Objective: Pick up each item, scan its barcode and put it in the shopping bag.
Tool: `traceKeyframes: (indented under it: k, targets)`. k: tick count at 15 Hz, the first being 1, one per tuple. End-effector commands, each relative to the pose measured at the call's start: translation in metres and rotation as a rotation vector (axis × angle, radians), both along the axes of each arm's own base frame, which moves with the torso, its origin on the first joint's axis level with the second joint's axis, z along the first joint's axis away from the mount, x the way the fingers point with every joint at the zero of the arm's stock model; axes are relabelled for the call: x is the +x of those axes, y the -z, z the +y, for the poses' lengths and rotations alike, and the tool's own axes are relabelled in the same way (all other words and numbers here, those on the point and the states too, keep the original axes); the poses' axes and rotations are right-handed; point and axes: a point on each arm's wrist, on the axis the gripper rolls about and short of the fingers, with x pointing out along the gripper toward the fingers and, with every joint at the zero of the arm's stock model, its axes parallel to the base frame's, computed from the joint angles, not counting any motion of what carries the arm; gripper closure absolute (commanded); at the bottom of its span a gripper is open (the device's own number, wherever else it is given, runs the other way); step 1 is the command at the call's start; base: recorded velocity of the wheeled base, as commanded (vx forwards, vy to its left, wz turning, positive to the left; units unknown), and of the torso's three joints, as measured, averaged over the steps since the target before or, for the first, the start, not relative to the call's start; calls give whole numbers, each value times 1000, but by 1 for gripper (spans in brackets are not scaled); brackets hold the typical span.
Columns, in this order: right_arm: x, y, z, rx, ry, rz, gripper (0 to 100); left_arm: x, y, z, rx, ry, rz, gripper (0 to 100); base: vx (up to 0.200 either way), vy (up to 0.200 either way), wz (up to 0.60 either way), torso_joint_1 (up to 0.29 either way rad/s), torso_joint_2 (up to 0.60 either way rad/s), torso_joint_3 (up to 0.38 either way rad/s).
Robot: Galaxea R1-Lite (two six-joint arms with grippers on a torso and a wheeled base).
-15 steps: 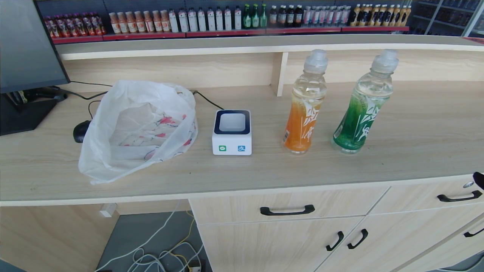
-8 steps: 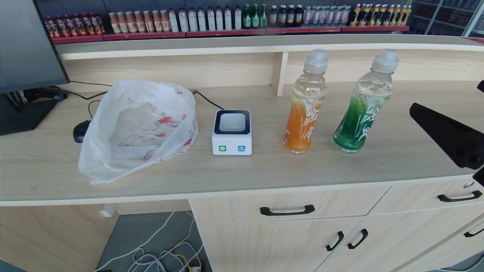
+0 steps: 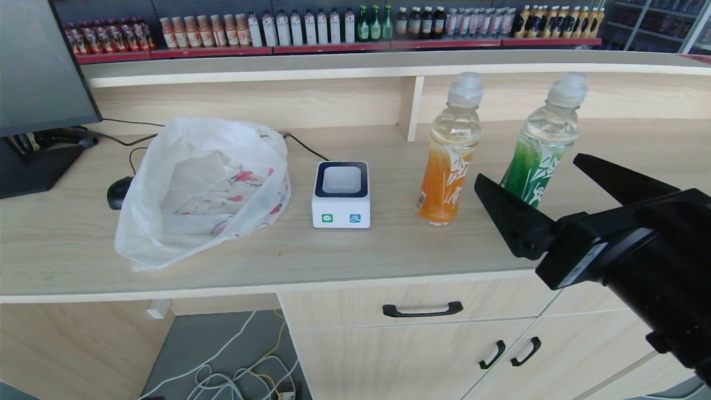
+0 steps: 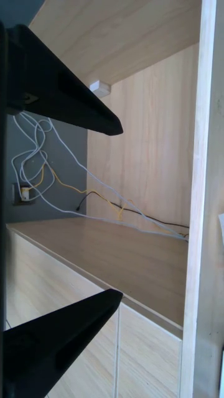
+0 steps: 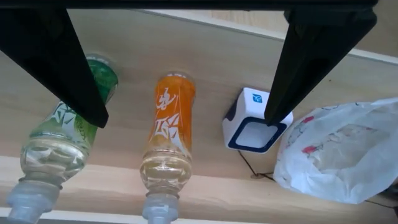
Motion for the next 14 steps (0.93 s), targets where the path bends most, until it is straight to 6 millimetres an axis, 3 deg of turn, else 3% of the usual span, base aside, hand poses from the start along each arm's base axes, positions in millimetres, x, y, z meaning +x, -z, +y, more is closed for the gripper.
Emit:
traceKeyframes:
  k: [1, 8, 14]
  targets:
    - [4, 6, 9, -24, -5, 15, 0, 0, 0, 0, 0, -1, 0, 0, 0, 0, 0, 0, 0, 0]
    - [11, 9, 17, -23, -38, 21, 0, 0, 0, 0, 0, -1, 0, 0, 0, 0, 0, 0, 0, 0]
    - [36, 10, 25, -6, -33, 28, 0, 0, 0, 0, 0, -1, 0, 0, 0, 0, 0, 0, 0, 0]
